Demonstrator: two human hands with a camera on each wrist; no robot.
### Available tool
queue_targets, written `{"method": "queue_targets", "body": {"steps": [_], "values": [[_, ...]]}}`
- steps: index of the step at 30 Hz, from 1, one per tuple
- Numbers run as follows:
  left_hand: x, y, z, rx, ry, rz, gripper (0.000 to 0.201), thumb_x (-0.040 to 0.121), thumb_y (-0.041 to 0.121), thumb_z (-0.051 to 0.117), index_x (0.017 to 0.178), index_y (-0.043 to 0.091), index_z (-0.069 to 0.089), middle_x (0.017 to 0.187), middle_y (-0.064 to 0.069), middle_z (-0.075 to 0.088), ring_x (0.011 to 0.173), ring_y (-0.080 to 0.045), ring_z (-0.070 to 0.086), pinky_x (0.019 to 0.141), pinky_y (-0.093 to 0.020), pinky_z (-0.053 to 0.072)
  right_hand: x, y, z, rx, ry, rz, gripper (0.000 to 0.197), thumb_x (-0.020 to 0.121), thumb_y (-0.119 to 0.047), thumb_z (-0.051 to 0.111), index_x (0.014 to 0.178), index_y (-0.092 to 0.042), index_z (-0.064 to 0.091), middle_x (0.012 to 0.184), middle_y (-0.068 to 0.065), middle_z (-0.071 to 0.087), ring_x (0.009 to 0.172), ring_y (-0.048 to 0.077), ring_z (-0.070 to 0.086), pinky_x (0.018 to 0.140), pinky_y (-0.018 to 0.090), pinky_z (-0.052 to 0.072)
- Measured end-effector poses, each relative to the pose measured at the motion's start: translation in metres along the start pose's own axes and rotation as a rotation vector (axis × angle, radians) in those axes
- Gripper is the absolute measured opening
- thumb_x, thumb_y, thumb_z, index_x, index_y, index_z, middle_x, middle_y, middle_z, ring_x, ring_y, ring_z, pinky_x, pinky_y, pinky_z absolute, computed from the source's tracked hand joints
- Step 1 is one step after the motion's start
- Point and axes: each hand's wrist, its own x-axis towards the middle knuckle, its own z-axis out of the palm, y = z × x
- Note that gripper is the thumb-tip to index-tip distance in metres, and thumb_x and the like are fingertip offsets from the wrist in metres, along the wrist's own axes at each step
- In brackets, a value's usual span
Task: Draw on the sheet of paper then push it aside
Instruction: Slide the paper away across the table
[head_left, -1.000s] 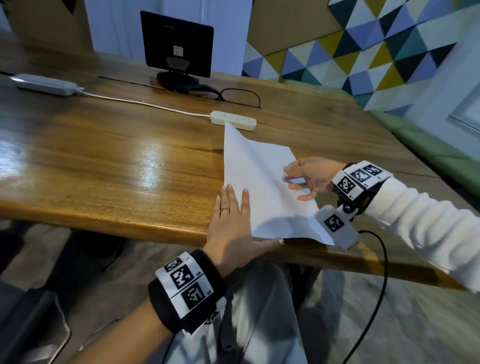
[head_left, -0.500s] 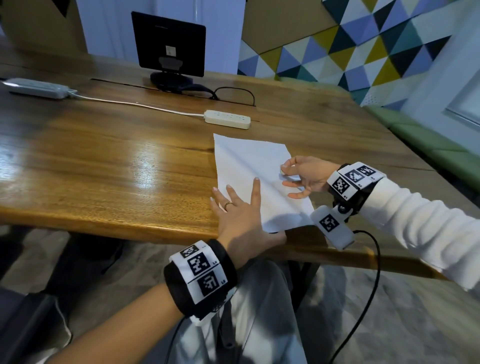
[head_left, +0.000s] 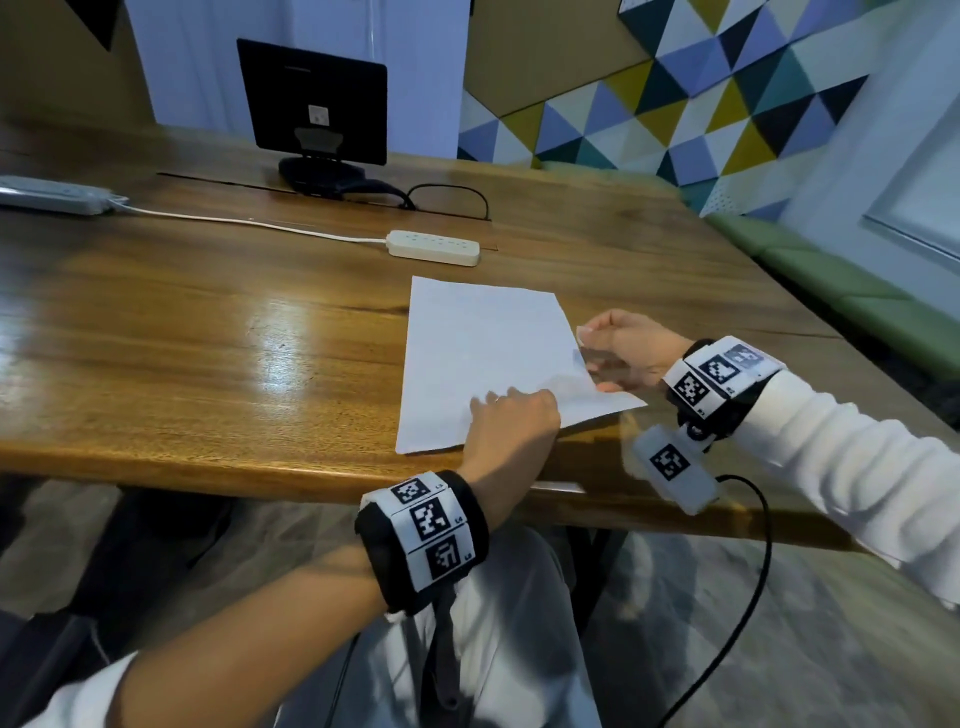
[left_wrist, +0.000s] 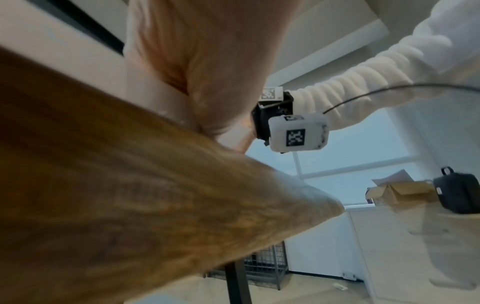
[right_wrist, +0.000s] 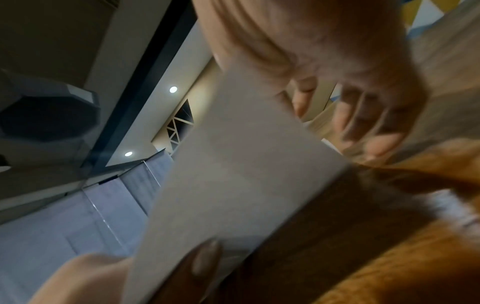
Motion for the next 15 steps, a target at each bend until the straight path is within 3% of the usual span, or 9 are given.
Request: {"method": "queue_targets", "body": {"steps": [2,4,7,9,11,13,15], "values": [[-0.002,0.0,0.004,-0.017,-0.016,-0.023,0.034,0.099,-0.002,0.031,0.133,-0.001,0.036,0.118,-0.022,0.055,0.113,-0.039,0.052,0.092,-0.046,0.044,-0.001,0.006,-0.012,-0.024,0.068,0.018,0.014,0.093,-0.019,0.057,0.082,-0.017,0.049,0.073,0.007,0.049,0.057,0.019,0.045,0.046,0.027,0.038],[-0.005,0.001,0.007,0.006,-0.031,-0.035,0.039,0.101,0.001,0.029,0.139,-0.002,0.028,0.129,-0.027,0.049,0.123,-0.044,0.046,0.1,-0.05,0.041,-0.005,0.006,-0.018,0.047,0.009,0.12,0.017,0.095,-0.019,0.053,0.079,-0.016,0.048,0.076,0.007,0.049,0.056,0.017,0.045,0.037,0.02,0.041],[-0.008,0.004,0.007,-0.007,-0.066,-0.054,0.045,0.102,0.006,0.032,0.145,-0.001,0.022,0.141,-0.027,0.039,0.131,-0.047,0.036,0.108,-0.052,0.034,-0.005,0.002,-0.016,0.062,-0.064,0.156,0.015,0.095,-0.02,0.052,0.081,-0.016,0.051,0.084,0.009,0.055,0.058,0.017,0.052,0.037,0.022,0.048],[-0.007,0.003,0.007,-0.031,-0.058,-0.062,0.048,0.102,0.008,0.035,0.146,0.001,0.019,0.146,-0.025,0.034,0.134,-0.046,0.033,0.11,-0.052,0.032,0.001,0.0,-0.011,0.016,-0.123,0.097,0.019,0.095,-0.021,0.052,0.077,-0.016,0.054,0.079,0.005,0.058,0.058,0.017,0.053,0.039,0.02,0.048],[-0.008,0.001,0.007,-0.056,-0.042,-0.05,0.049,0.101,0.008,0.036,0.147,0.001,0.018,0.15,-0.023,0.028,0.136,-0.043,0.031,0.111,-0.051,0.032,0.01,0.0,-0.002,-0.073,-0.125,0.006,0.016,0.092,-0.022,0.058,0.077,-0.016,0.056,0.08,0.006,0.058,0.063,0.02,0.049,0.047,0.025,0.045],[-0.012,-0.001,0.007,-0.092,-0.021,-0.021,0.052,0.1,0.006,0.038,0.148,0.002,0.017,0.153,-0.021,0.023,0.139,-0.04,0.028,0.111,-0.049,0.031,0.015,-0.002,0.008,-0.289,-0.021,-0.132,0.013,0.087,-0.023,0.065,0.079,-0.017,0.057,0.074,0.004,0.057,0.063,0.018,0.048,0.057,0.03,0.044],[-0.017,-0.007,0.007,-0.136,0.034,-0.022,0.054,0.098,0.003,0.043,0.148,0.001,0.021,0.153,-0.021,0.025,0.139,-0.038,0.031,0.109,-0.044,0.033,0.016,-0.008,0.014,-0.508,0.084,-0.295,0.012,0.086,-0.021,0.066,0.081,-0.014,0.058,0.063,-0.004,0.047,0.056,0.009,0.041,0.053,0.021,0.034]]}}
